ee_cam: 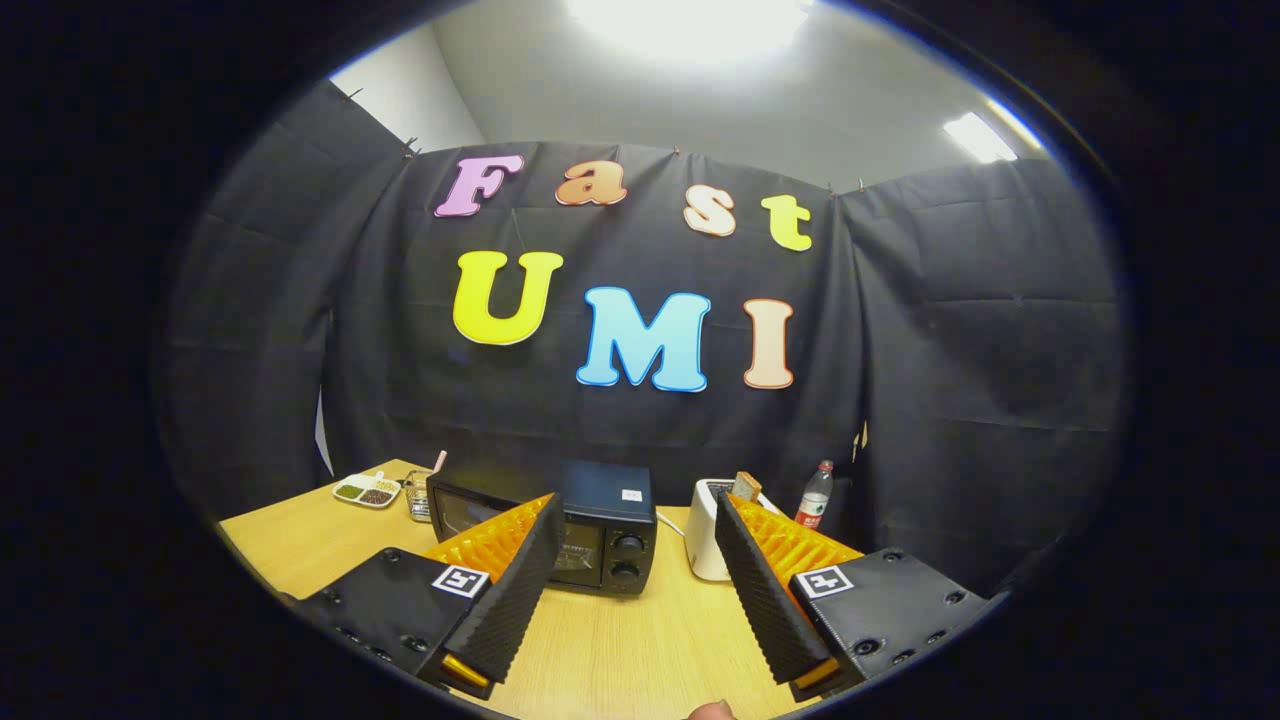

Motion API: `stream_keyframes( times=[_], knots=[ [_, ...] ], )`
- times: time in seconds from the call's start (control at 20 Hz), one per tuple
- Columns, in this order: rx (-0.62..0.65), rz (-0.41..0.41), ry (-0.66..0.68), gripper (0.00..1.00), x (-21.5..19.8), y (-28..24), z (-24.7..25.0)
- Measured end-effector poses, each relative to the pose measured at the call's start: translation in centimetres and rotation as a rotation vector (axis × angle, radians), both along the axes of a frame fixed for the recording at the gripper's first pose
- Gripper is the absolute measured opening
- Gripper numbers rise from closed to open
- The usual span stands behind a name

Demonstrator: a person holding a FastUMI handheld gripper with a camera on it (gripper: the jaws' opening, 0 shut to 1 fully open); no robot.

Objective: Open the toaster oven, put the food inside, and close the toaster oven door.

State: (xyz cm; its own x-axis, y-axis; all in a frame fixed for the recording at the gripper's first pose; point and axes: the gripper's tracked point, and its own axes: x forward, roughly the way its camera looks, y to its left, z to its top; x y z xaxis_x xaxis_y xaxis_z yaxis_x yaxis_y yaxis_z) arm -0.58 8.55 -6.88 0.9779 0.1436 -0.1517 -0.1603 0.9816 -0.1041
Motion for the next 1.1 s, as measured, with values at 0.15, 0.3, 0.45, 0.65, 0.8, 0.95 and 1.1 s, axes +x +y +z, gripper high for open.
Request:
stream_keyframes(
  times=[0.15, 0.3, 0.45, 0.65, 0.8, 0.95, 1.1],
  knots=[
    [0.009, -0.019, -0.016, 0.96, -0.5, -1.4, 0.7],
    [0.015, -0.027, -0.024, 0.96, -0.5, -2.0, 1.0],
    [0.009, -0.028, -0.01, 0.96, -0.6, -2.3, 0.6],
    [0.019, -0.027, -0.016, 0.96, -0.3, -2.2, 0.8],
    [0.02, -0.027, -0.013, 0.95, -0.1, -2.1, 0.7],
    [0.025, -0.027, -0.021, 0.95, 0.1, -2.0, 0.9],
    [0.027, -0.026, -0.023, 0.96, 0.2, -1.8, 1.0]
  ],
)
